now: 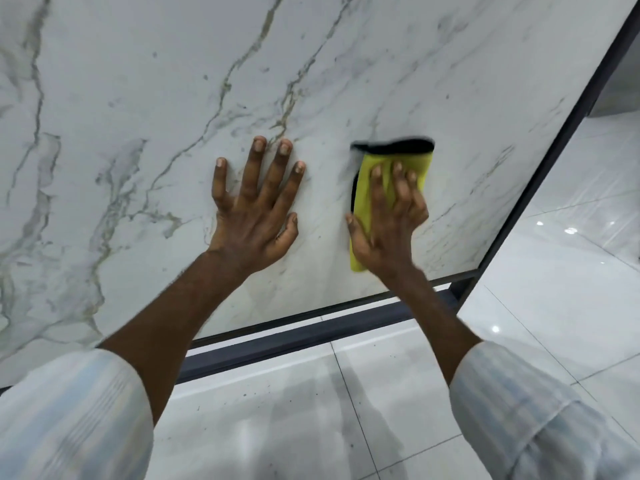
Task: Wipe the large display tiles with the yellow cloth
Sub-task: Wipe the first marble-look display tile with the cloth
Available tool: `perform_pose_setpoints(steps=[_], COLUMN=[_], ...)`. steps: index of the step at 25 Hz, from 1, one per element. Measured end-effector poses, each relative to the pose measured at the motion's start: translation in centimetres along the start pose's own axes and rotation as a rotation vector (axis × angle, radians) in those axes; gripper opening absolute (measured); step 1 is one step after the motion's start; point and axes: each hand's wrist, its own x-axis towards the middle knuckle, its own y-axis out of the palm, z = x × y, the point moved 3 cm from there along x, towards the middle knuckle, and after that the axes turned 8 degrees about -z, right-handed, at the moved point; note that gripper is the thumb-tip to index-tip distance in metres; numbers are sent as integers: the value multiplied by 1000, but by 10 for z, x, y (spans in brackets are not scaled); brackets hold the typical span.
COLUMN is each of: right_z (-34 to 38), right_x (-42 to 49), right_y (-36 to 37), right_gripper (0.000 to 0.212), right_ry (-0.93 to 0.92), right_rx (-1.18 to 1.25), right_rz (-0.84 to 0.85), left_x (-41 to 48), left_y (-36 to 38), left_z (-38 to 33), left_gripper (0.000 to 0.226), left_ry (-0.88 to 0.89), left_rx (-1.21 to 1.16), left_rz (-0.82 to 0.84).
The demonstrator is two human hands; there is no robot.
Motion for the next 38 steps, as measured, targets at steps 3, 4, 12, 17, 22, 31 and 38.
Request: perform_pose_setpoints(steps=[3,4,12,17,22,31,38], right_z=[17,16,6,38,44,38,41], right_x=[33,16,-58,197,221,399,327], right_y=[3,7,17,-22,-26,-64,-46], right_gripper=[75,76,89,84,79,82,76], right_ry=[16,10,-24,-76,-57,-47,-41], right_rx=[4,-23,-28,-8,-51,-52,-74], right_rz=[-50,-27,88,-237,-271,-314,-346], left_x=[-2,-2,-1,0,92,264,266], left_y=[0,0,0,-6,-56,-80,-80], left_z=[1,-1,1,2,35,149,148], left_gripper=[74,74,75,73,69,73,73], left_ry=[4,8,-28,-26,54,57,42], left_rx=[-17,-24,-31,-42,-114,140,95], left_rz=[-19,-28,-41,-17,-130,-217,-262])
